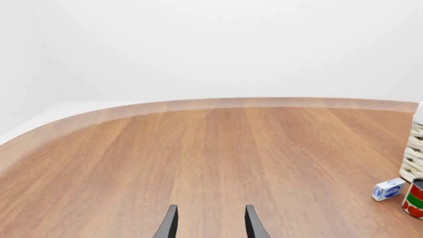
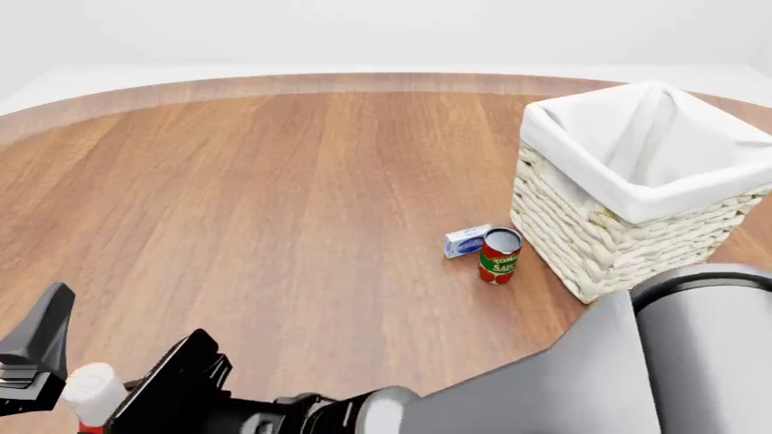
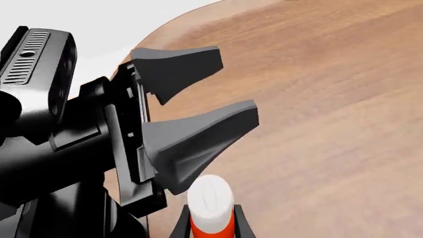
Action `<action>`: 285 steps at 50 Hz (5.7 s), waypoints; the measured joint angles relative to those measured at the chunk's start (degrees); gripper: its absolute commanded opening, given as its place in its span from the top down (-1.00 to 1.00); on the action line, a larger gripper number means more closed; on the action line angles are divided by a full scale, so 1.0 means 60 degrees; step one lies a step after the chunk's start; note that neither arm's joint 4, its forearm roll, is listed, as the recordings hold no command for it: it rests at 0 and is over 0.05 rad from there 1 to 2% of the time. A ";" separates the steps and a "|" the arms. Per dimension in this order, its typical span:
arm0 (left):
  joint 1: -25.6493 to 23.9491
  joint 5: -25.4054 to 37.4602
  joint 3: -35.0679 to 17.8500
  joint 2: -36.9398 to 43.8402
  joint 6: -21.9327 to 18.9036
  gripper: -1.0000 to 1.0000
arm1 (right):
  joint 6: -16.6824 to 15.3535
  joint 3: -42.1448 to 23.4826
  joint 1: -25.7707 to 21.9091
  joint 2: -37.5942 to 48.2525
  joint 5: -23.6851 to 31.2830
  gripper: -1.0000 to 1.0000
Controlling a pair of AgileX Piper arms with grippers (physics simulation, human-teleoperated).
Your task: Pick up the ketchup, and put it in the basket.
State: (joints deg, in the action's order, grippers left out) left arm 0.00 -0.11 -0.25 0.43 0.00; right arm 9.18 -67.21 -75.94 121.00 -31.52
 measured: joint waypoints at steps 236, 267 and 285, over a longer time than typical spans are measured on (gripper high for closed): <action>0.0000 0.0000 0.0000 0.0000 0.0000 -1.00 | -0.2419 0.4328 1.2996 -0.6228 -0.1937 1.00; 0.0000 0.0000 0.0000 0.0000 0.0000 -1.00 | -0.2660 0.3870 1.3176 -0.5465 -0.1422 1.00; 0.0000 0.0000 0.0000 0.0000 0.0000 -1.00 | -0.2734 0.3657 1.3227 -0.5181 -0.1217 1.00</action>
State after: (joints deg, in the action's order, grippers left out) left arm 0.00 -0.11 -0.25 0.43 0.00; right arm -7.22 -45.27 3.42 89.91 -38.82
